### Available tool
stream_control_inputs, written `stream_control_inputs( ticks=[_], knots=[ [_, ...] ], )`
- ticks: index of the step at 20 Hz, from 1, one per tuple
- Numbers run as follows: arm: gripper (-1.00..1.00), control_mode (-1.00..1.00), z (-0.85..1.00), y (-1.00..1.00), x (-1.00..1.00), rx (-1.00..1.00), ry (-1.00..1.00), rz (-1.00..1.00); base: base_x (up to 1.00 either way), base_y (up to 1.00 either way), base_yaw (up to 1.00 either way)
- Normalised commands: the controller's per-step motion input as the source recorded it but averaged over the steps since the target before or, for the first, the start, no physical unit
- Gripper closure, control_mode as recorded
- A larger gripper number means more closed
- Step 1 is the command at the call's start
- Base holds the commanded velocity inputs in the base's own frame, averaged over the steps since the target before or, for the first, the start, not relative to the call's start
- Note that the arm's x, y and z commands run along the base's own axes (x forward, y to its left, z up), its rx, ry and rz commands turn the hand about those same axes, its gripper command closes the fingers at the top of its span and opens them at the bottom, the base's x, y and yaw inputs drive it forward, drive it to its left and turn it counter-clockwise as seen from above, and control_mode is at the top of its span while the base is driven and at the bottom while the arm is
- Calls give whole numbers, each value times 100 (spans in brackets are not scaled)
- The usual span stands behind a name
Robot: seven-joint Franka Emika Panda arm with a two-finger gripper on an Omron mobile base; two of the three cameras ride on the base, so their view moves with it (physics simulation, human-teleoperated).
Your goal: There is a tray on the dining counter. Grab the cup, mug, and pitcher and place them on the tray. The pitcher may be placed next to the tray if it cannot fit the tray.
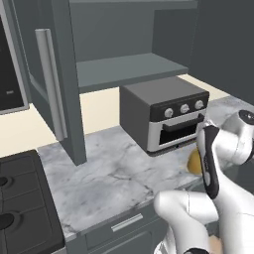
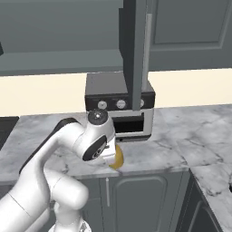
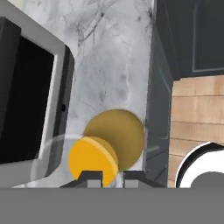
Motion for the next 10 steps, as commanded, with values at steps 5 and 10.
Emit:
stream_control_inputs(
  ticks=[5,10],
  knots=[
    [100,-100,91,1,-53,12,-4,-20,0,0,0],
    [100,-100,61,0,-95,11,5,-6,0,0,0]
  ],
)
